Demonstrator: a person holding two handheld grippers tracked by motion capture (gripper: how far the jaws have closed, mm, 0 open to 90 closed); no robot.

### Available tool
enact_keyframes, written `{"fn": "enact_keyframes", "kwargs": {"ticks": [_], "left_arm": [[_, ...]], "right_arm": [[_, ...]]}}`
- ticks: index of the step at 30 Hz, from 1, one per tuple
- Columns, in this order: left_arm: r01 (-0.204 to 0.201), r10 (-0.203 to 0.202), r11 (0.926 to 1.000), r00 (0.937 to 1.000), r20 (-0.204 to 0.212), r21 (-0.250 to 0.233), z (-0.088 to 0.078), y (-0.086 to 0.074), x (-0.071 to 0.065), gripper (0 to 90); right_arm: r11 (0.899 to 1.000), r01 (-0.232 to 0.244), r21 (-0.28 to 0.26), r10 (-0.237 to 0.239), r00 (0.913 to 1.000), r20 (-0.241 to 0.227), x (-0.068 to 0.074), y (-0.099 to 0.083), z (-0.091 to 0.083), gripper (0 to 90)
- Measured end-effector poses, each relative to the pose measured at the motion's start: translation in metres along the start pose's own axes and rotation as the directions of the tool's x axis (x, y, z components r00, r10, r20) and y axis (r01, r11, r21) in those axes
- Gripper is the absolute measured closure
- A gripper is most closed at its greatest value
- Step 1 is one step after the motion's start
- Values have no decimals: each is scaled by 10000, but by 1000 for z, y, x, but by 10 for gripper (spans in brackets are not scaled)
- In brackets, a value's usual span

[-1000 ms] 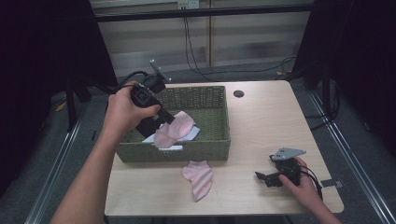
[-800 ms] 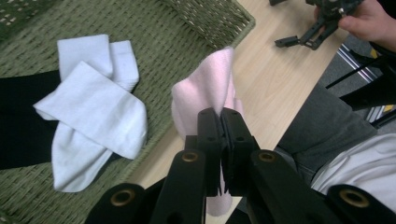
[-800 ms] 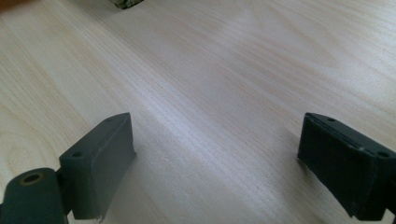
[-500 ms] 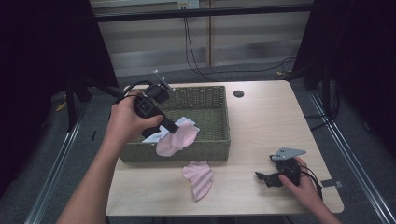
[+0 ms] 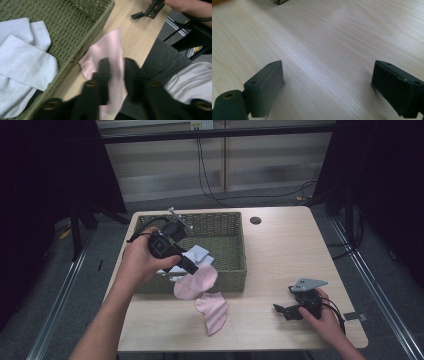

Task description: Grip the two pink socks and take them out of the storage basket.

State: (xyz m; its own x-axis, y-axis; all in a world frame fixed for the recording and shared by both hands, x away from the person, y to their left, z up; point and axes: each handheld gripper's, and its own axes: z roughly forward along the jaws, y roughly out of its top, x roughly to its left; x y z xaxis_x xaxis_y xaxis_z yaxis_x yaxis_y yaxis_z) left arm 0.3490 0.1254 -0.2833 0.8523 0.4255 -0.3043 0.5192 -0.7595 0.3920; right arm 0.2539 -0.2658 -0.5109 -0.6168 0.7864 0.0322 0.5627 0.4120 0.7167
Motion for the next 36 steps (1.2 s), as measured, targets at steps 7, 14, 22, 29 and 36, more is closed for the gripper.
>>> {"fn": "enact_keyframes", "kwargs": {"ticks": [7,14,22,29,36], "left_arm": [[186,-192,9997,9989,-428,-138,12,-21,9,561],[248,-278,9992,9949,-967,-321,20,-39,15,512],[485,-526,9981,9925,-1103,-391,34,-56,22,462],[560,-608,9977,9888,-1366,-391,47,-69,28,420],[774,-851,9955,9841,-1559,-550,61,-86,35,372]], "right_arm": [[10000,36,16,-36,10000,-11,0,0,0,100],[10000,13,32,-13,10000,-6,0,0,0,100],[10000,36,18,-36,10000,-8,0,0,0,100],[10000,-2,37,2,10000,-14,0,0,0,100],[10000,12,31,-12,10000,-7,0,0,0,100]]}}
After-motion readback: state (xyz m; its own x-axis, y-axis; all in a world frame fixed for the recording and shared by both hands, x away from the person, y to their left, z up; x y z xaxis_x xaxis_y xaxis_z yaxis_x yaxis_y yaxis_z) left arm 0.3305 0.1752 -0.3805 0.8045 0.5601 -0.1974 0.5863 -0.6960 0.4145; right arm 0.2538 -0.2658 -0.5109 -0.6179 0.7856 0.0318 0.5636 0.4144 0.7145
